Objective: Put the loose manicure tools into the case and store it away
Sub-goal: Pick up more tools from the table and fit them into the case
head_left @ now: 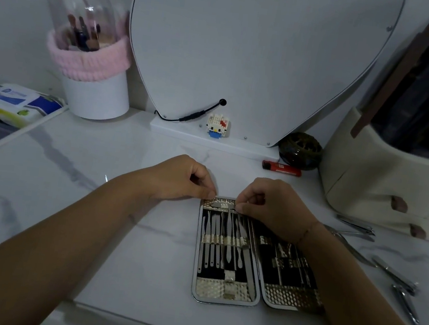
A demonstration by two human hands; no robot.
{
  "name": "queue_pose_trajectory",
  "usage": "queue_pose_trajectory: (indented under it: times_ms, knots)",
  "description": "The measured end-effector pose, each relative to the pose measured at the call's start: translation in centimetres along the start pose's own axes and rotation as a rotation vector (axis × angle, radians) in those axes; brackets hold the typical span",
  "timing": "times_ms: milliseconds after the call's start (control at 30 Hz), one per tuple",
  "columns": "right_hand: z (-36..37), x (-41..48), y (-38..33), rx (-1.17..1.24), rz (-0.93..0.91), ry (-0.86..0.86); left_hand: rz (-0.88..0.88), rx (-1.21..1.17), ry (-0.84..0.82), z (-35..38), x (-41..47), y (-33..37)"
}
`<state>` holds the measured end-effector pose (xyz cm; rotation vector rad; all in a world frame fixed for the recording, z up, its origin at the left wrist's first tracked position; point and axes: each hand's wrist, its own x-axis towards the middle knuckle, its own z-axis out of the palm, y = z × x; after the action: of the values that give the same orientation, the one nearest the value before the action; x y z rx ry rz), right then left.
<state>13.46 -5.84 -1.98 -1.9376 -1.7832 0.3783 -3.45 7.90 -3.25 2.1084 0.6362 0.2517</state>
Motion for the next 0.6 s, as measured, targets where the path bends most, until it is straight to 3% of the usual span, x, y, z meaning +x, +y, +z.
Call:
queue_pose_trajectory:
  times_ms: [167,333,500,600]
  knots:
    - [-1.2,-0.2,0.3,0.12,0.012,0.072,0.005,0.001,0.01,0.1,0.0,0.1]
    - [-4.2,-1.7,1.6,0.212,0.123,0.354,0.031,-0.036,0.071,0.9,-0.2,0.2]
    - [-2.3,-1.6,0.3,0.054,0.038,0.094,0.037,-0.007,0.121,1.3,-0.3,0.5]
    - [-0.5,-0.6,-0.1,-0.066,-0.008,0.068,0.036,-0.001,0.118,1.3,-0.4,0.6]
